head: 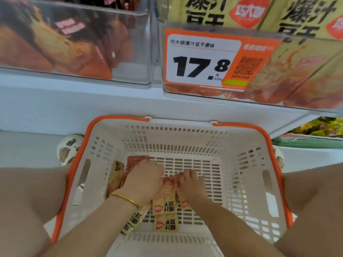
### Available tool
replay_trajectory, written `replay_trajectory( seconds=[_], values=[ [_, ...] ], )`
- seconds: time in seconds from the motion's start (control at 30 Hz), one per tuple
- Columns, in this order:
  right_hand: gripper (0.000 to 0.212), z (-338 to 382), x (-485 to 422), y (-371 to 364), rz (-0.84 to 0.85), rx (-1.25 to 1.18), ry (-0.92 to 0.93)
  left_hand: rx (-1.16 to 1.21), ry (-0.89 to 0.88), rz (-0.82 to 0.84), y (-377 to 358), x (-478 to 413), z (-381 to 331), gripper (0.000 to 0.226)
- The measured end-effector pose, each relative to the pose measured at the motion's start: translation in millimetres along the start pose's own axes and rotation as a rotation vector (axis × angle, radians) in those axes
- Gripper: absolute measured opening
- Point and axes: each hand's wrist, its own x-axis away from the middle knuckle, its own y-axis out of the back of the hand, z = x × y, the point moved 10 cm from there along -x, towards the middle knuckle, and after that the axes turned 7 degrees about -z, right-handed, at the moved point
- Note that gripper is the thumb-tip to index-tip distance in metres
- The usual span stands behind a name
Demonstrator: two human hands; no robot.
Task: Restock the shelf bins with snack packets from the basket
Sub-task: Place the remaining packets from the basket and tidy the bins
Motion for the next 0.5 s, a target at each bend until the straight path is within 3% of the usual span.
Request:
replay_trajectory(
  seconds=[0.13,0.27,0.4,0.5],
  values=[
    [0.079,-7.6,4.9,-4.9,-0.01,0.002,-0.001,0.017,-0.003,-0.018,6.1,2.2,-3.8,0.028],
    [0.065,-15.6,14.0,-13.4,0.052,-0.043,-0.079,0.031,0.002,-0.012,6.3,5.4,-4.2,0.027],
    [0.023,-29.8,18.3,-11.5,0.171,-0.502,-0.173,0.013,0.012,0.018,-0.8,3.7,-2.6,0.029],
    [0.028,-43.5,23.4,34.6,0.207,-0.731,-0.123,0.105,0.085,0.029,-2.7,-1.5,2.2,0.037]
  ],
)
